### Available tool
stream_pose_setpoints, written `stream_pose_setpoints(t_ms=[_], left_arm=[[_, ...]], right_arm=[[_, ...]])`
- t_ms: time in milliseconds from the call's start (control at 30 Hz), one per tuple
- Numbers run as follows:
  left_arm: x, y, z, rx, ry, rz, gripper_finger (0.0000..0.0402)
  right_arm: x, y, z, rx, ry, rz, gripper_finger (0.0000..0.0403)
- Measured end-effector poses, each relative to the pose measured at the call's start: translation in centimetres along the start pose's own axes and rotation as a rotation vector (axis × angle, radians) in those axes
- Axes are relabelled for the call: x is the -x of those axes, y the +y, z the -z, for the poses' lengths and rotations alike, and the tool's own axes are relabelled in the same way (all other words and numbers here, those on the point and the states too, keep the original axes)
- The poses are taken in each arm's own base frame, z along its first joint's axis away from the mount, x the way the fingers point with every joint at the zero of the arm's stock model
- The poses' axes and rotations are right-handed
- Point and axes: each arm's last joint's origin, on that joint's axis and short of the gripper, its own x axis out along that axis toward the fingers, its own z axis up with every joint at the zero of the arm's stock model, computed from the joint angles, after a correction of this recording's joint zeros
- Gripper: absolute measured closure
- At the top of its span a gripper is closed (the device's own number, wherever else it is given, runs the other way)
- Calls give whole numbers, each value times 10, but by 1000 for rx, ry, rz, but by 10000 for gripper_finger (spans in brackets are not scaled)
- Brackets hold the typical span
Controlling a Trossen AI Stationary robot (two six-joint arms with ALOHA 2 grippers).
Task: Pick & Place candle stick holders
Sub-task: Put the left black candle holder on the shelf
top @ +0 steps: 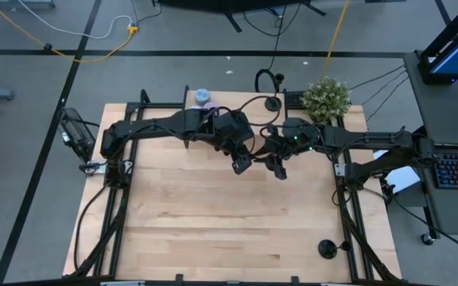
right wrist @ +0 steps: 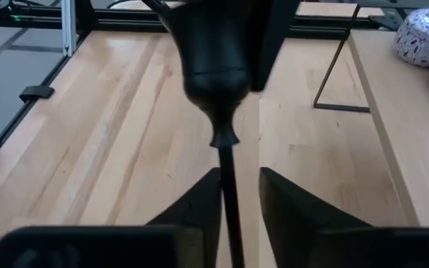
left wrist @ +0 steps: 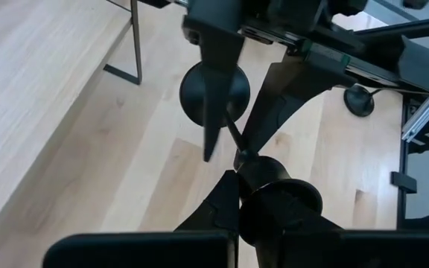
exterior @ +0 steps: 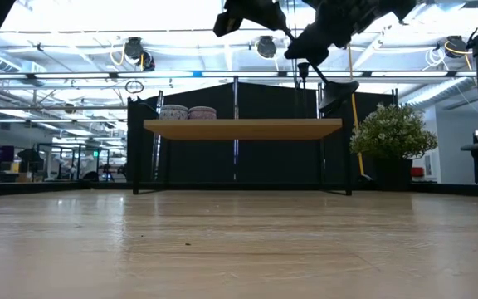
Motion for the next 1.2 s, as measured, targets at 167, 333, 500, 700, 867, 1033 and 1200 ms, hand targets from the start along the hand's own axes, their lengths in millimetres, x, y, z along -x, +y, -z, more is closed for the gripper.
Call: stream_pose_setpoints(t_ms=[167, 333, 500, 700, 867, 1033, 1200], left_arm=[[0, 2, -1, -5, -2, -7, 390], [1, 6, -2, -3, -2, -4, 389], [6, 11, -7, -3, -43, -15, 325], [31, 14, -13, -19, -113, -4, 229], [67, 23, -11, -16, -140, -39, 178], [88, 30, -4, 0, -158, -235, 164], [93, 32, 2, 17, -133, -322, 163]], right_arm=[[0, 0, -1, 11, -12, -3, 387], [0, -1, -2, -1, -14, 28, 391], [2, -3, -2, -20, -16, 87, 394], [8, -11, -3, -58, -30, 130, 395], [23, -21, -6, -77, -66, 282, 395], [48, -37, -23, -51, -256, 486, 395], [64, -58, -30, -62, -442, 611, 395]])
